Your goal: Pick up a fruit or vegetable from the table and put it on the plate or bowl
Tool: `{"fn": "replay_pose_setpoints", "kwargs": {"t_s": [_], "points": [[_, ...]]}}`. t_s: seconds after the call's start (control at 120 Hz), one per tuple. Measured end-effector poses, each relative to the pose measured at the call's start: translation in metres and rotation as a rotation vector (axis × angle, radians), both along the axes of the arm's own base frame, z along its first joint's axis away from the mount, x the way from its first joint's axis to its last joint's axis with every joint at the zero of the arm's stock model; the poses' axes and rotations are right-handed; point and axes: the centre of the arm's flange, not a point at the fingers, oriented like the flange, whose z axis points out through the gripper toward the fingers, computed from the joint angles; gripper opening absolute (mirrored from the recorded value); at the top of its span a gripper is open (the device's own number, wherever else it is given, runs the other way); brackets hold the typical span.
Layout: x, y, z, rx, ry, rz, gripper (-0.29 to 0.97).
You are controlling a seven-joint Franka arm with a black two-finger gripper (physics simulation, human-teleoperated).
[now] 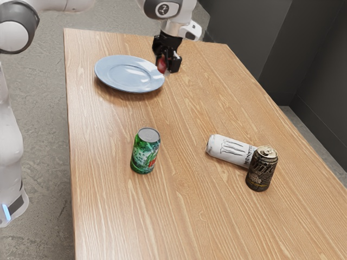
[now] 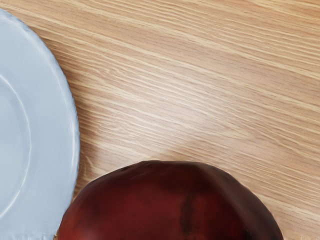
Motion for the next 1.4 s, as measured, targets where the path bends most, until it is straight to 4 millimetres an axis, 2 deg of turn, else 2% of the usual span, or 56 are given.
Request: {"fn": "replay_pose_setpoints", "kwargs": {"t_s": [0.067,0.158,0.283,0.383,0.517,0.675,1.0,1.3,1.4], "points": [[-0.015,0.032,-0.010,-0.001,0.040,0.059,0.32],[-0.035,0.066,-0.025,-0.016,0.087,0.119,0.32],[-0.058,0.099,-0.037,-0.036,0.122,0.176,0.32],[-0.064,0.108,-0.045,-0.048,0.143,0.185,0.32],[-0.060,0.116,-0.055,-0.052,0.157,0.177,0.32],[-0.047,0.146,-0.066,-0.052,0.158,0.187,0.33],[-0.049,0.197,-0.083,-0.057,0.153,0.203,0.32],[-0.036,0.200,-0.110,-0.080,0.160,0.152,0.32],[-0.035,0.200,-0.111,-0.084,0.149,0.138,0.50]]}}
